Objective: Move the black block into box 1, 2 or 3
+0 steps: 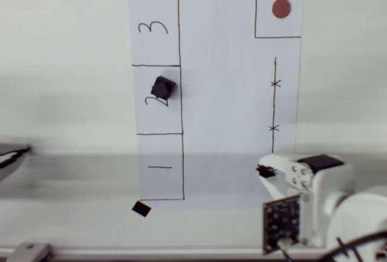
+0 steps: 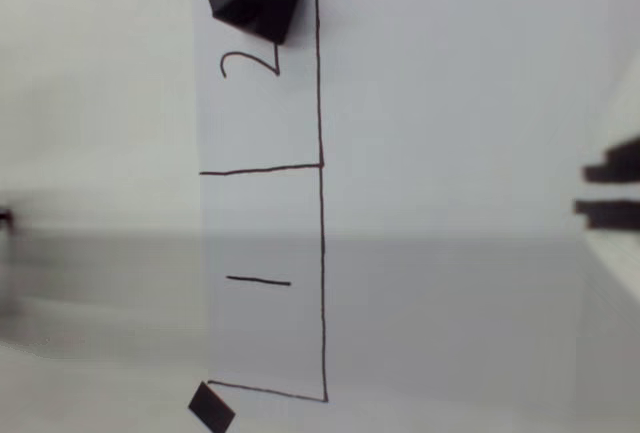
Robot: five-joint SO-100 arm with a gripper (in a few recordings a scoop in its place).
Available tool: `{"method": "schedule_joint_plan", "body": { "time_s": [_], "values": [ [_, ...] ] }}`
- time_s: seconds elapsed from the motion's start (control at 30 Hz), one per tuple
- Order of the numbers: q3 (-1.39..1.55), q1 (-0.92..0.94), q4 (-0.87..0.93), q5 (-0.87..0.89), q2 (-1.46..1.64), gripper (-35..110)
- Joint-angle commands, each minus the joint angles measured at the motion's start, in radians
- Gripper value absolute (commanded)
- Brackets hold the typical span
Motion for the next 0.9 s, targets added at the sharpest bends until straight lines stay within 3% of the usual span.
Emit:
{"method": "schedule_joint_plan", "body": {
  "time_s": [0.0,0.43,0.87],
  "values": [
    [0.107,-0.021,0.008,-0.012,0.175,0],
    [0.588,-0.078,0.023,-0.032,0.71,0],
    [0.824,-0.061,0.112,-0.103,1.02,0]
  ]
}}
